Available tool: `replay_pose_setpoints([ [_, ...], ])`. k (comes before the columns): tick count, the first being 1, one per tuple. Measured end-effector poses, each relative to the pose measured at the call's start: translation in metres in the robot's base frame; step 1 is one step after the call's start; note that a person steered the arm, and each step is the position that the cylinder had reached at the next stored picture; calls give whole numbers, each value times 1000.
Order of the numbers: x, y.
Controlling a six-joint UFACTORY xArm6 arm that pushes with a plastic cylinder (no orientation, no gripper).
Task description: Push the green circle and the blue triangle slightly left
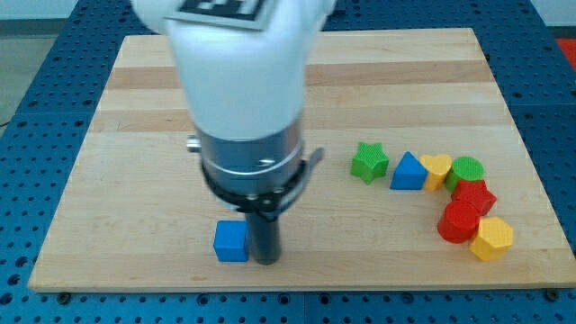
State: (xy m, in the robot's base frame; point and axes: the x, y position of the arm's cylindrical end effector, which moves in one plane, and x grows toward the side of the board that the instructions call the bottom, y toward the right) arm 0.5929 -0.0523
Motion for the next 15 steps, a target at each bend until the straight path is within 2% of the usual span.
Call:
replay_pose_setpoints([
  [1, 0, -19],
  [2, -18, 4],
  [4, -157, 32],
  [5, -194, 114],
  [6, -197, 232],
  [7, -163, 340],
  [8, -108, 387],
  [9, -74, 377],
  [10, -72, 345],
  [12, -112, 254],
  [14, -84, 250],
  [15, -84, 211],
])
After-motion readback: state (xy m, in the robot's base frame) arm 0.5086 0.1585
